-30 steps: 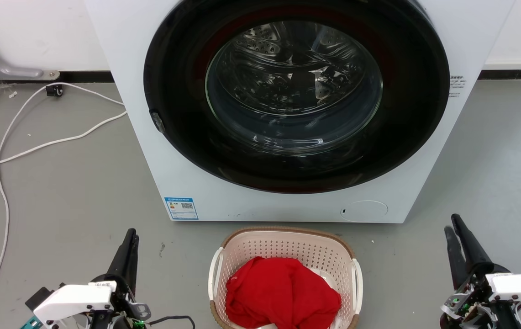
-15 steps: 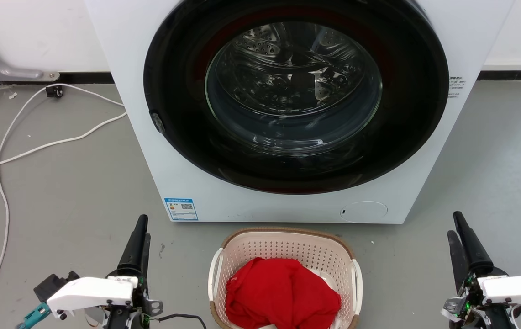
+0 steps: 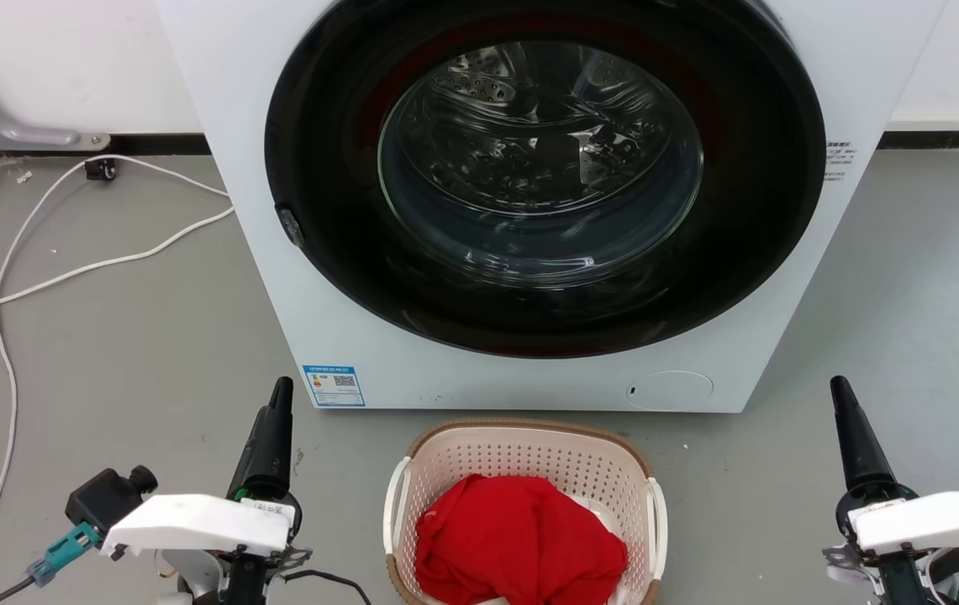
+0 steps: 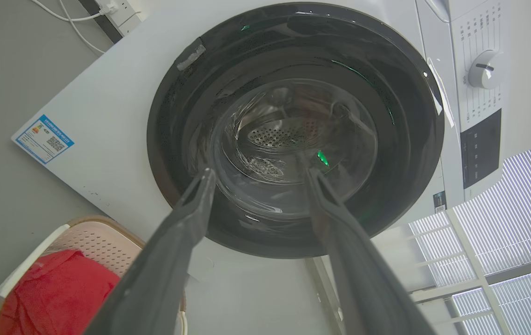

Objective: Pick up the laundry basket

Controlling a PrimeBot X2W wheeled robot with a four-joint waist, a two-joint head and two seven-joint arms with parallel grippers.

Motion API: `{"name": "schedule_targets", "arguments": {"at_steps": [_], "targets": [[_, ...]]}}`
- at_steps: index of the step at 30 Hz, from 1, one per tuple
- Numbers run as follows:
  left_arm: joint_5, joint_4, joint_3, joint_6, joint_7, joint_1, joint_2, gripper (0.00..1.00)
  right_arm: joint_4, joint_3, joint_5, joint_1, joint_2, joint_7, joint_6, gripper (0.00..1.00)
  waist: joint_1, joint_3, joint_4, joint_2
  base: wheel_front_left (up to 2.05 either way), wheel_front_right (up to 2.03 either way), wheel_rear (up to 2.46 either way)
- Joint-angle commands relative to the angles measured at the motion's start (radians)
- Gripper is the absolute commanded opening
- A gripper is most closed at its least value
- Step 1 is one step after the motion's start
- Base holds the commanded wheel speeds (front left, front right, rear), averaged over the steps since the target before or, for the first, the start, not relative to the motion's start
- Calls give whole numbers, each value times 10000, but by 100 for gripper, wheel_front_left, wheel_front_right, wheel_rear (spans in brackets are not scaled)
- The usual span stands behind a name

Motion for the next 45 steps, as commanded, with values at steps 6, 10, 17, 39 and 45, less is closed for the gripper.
{"name": "schedule_targets", "arguments": {"at_steps": [6, 10, 17, 39, 45], "targets": [[1589, -409, -152, 74, -308, -99, 25, 100, -522, 29, -1821, 28, 2, -153, 11, 100, 0, -22, 16, 0, 0, 0, 0], [2423, -434, -281, 136, -442, -39, 22, 100, -677, 18, -2651, 143, 23, -182, 12, 100, 0, -47, 24, 0, 0, 0, 0], [3575, -505, -448, 199, -672, 83, 22, 100, -886, -8, -3953, 330, 48, -95, 13, 100, 0, -110, 25, 0, 0, 0, 0], [6853, -690, -1279, 544, -1310, 271, 424, 100, -1074, 45, -7134, 569, 69, -109, 18, 100, 0, -206, 71, 0, 0, 0, 0], [7440, -684, -1442, 689, -1464, 318, 483, 100, -1017, 90, -7858, 621, 73, -264, 19, 100, 0, -244, 78, 0, 0, 0, 0]]}}
